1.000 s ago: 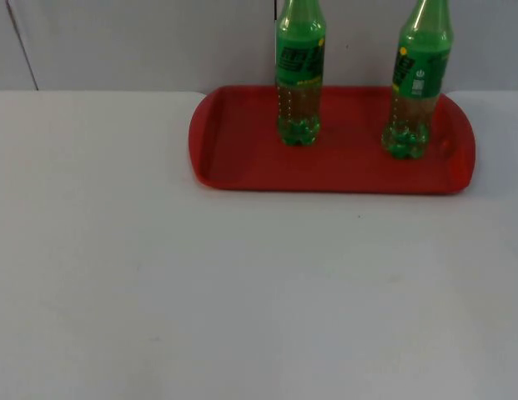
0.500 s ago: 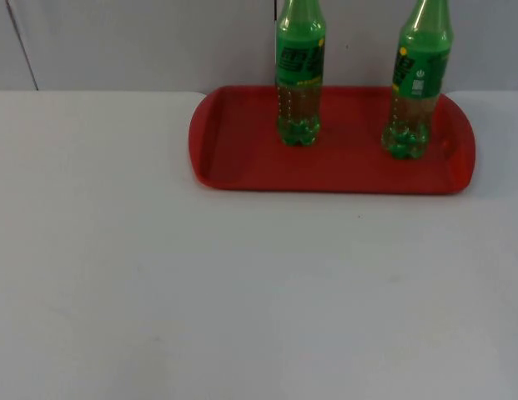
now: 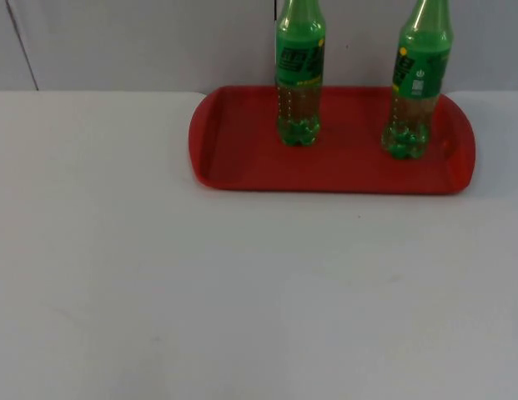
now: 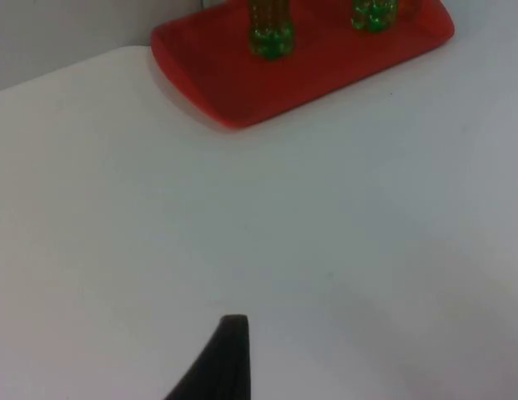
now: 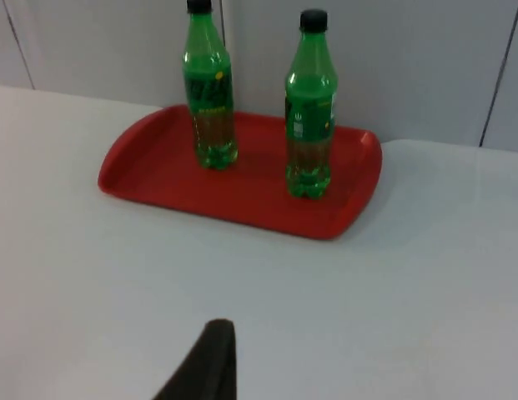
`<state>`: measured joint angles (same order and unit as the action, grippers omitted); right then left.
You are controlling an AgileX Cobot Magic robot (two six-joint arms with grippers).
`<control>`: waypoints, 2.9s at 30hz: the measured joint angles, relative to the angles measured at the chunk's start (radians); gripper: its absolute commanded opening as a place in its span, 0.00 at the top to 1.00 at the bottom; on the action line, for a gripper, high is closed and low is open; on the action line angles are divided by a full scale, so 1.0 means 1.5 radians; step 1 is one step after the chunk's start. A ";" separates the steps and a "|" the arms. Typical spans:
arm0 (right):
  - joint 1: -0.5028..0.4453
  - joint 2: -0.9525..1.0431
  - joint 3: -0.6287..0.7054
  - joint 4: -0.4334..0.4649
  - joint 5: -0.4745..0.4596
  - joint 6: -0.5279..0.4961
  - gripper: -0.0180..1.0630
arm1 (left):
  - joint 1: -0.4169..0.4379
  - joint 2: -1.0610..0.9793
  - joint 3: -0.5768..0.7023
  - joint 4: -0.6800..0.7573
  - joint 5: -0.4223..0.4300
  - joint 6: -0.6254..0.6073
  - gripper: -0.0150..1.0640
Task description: Place the bottle upright on the tray.
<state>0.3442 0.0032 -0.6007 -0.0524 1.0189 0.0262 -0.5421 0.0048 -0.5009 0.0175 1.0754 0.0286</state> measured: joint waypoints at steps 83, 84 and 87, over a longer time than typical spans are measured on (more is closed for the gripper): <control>-0.190 0.000 0.056 0.001 0.039 -0.013 0.01 | 0.000 0.000 0.000 0.000 0.000 0.000 0.01; -0.190 0.000 0.056 0.001 0.039 -0.013 0.01 | 0.000 0.000 0.000 0.000 0.000 0.000 0.01; -0.190 0.000 0.056 0.001 0.039 -0.013 0.01 | 0.000 0.000 0.000 0.000 0.000 0.000 0.01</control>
<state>0.0592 0.0032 -0.5163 -0.0503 1.0779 0.0070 -0.5421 0.0048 -0.5009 0.0175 1.0754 0.0286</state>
